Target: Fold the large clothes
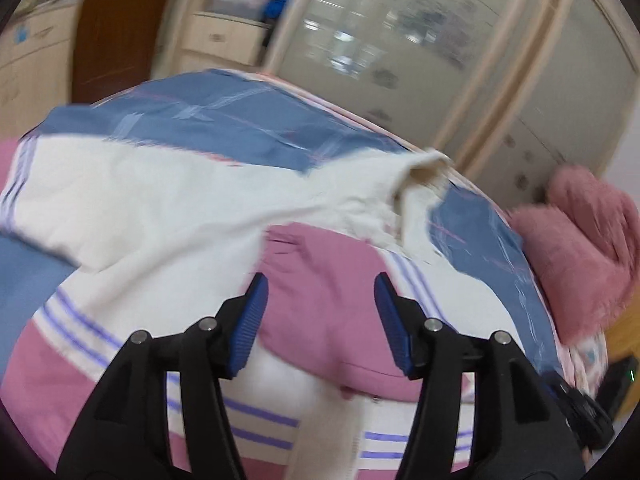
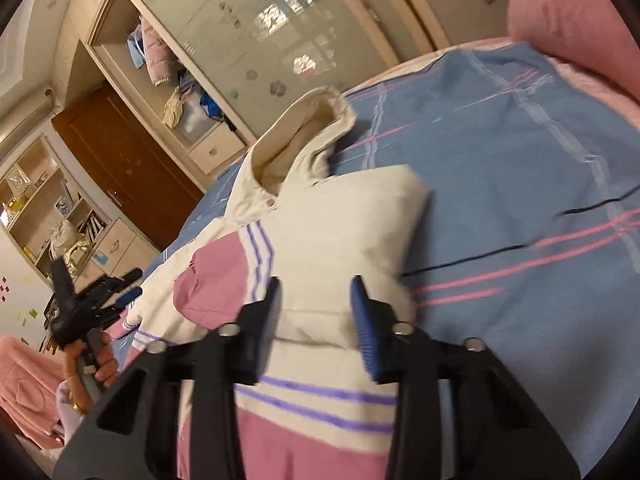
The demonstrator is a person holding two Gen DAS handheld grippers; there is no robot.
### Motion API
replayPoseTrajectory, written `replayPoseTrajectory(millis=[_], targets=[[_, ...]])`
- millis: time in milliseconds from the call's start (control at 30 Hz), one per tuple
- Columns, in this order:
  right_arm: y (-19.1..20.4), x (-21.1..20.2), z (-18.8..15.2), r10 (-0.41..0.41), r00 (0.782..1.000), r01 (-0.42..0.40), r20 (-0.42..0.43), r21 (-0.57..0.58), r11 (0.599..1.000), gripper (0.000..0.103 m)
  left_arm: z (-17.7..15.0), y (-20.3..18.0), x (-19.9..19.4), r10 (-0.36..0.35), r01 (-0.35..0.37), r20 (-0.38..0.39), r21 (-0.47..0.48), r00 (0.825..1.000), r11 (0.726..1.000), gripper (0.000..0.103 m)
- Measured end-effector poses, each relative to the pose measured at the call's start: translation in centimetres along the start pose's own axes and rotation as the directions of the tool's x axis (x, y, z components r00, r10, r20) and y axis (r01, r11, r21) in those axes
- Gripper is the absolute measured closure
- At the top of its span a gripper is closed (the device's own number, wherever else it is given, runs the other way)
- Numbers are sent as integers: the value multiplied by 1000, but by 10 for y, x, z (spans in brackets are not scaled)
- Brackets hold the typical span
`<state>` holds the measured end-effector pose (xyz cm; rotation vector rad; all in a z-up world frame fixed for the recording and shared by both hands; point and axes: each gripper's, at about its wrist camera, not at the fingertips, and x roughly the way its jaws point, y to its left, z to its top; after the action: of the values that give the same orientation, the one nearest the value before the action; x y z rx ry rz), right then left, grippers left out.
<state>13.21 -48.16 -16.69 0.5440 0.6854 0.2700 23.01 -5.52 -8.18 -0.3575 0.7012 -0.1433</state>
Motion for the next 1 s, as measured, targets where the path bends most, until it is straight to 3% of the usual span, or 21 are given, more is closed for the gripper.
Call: replayPoseTrajectory(millis=[100,167,233,267,333,400,467,500,533,567,600,667,733,800,900,1000], targets=[[11,30,1,0,998,1,-70,15,1000,68,-6,-30,23,-18,24,-54,114,998,993,48],[17,42,-12,-83,985,86,-152,14,996,68,-14,-40,48,28,-9,-118,161,993,987,48],[4,58,-19,-156,961,166,-228,29,986,75,-21,-35,75,45,-15,-218,135,975,991,50],[-1,57,-20,-152,959,167,-240,45,985,83,-25,-27,88,52,-26,-270,101,961,995,54],[-19,48,-18,-72,965,111,-252,144,983,85,-32,-10,101,64,-50,-311,54,948,997,64],[-34,35,-17,-3,973,60,-232,237,970,85,-34,-1,104,68,-56,-311,46,948,997,71],[-35,24,-16,4,981,43,-194,236,971,81,-34,2,101,54,-45,-311,38,949,998,71],[-28,16,-14,-12,988,43,-154,200,979,75,-32,0,94,55,-43,-300,46,952,998,71],[-21,11,-12,-19,993,39,-121,169,985,66,-31,-1,89,53,-39,-287,55,956,998,61],[-11,6,-11,-22,997,31,-75,126,992,40,-28,-5,82,50,-31,-264,77,963,997,46],[2,3,-10,-28,999,30,-32,82,996,23,-27,-8,78,62,-38,-239,105,969,994,42],[17,7,-10,-76,997,76,-16,6,997,21,-27,-14,80,122,-88,-220,160,968,983,40],[18,35,-15,-212,971,209,-112,-42,977,21,-31,-11,94,138,-97,-279,156,950,983,43],[17,64,-24,-335,924,322,-185,-95,942,28,-36,-3,111,132,-92,-327,134,936,987,44],[35,72,-27,-434,889,402,-148,-205,893,27,-35,-9,101,140,-100,-286,152,948,983,43],[33,70,-26,-436,889,402,-142,-213,890,27,-28,-10,86,96,-69,-237,120,967,990,42]])
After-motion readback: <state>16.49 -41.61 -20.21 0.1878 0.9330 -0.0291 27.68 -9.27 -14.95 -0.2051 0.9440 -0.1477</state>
